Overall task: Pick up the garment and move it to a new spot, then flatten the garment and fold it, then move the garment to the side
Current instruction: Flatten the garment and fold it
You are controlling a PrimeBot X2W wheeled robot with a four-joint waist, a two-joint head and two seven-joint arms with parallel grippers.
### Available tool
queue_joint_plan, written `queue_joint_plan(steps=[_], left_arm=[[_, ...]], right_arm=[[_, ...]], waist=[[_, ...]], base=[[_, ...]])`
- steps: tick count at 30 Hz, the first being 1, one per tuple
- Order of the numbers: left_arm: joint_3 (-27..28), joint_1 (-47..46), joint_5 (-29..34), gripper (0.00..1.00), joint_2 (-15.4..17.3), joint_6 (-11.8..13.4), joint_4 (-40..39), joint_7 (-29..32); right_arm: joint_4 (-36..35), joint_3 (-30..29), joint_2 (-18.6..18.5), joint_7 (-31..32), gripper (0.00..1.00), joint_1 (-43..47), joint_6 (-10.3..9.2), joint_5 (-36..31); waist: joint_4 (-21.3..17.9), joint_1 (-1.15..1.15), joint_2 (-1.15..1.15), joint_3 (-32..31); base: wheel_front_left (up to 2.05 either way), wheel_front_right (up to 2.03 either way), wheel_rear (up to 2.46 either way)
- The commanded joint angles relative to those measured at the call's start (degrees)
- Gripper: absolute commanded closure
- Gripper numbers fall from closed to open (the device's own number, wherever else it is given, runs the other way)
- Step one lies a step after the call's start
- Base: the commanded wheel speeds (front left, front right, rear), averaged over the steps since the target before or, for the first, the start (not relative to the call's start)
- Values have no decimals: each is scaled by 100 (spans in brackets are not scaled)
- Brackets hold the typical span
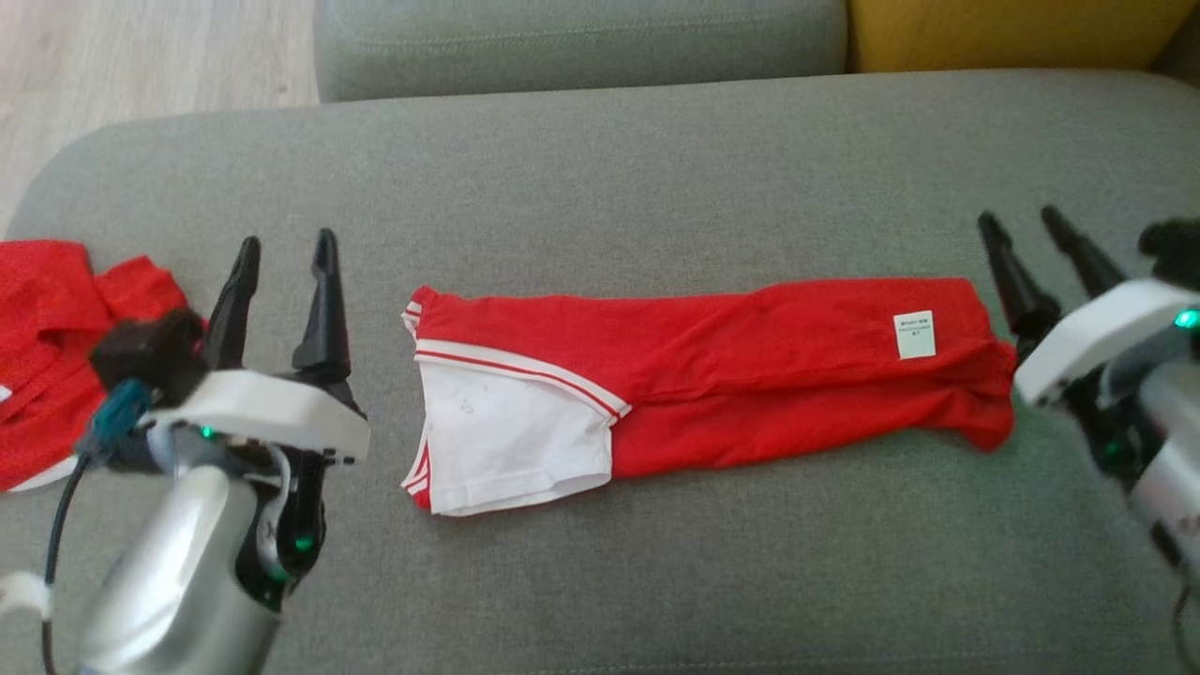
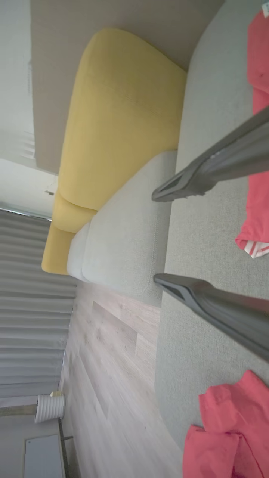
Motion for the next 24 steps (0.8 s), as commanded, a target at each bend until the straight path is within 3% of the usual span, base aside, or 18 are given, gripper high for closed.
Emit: queue_joint_plan(steps=[1, 5, 11, 18, 24], left_arm=[[415, -1, 8, 0, 18, 44, -203, -70], [1037, 489, 392, 0, -478, -10, -536, -85], [1635, 1078, 1030, 0, -1035, -419, -614, -87], [1897, 1057, 1538, 0, -1326, -884, -434, -88], [1973, 958, 1745, 0, -1492, -1090, -294, -88]], right_arm=[[-107, -125, 14, -134, 0, 196, 19, -112], [-141, -592, 291, -230, 0, 545, 19, -440], [-226, -1477, 686, -239, 0, 1059, 19, -1057], [530, -2190, 1100, 6, 0, 988, 19, -1444], [1164, -2552, 1358, 375, 0, 671, 19, -1647]], waist=[[-19, 0, 0, -42], [-64, 0, 0, -64], [-110, 0, 0, 18], [-85, 0, 0, 248], [-47, 0, 0, 403]], base=[[0, 0, 0], [0, 0, 0], [0, 0, 0], [0, 0, 0], [0, 0, 0]])
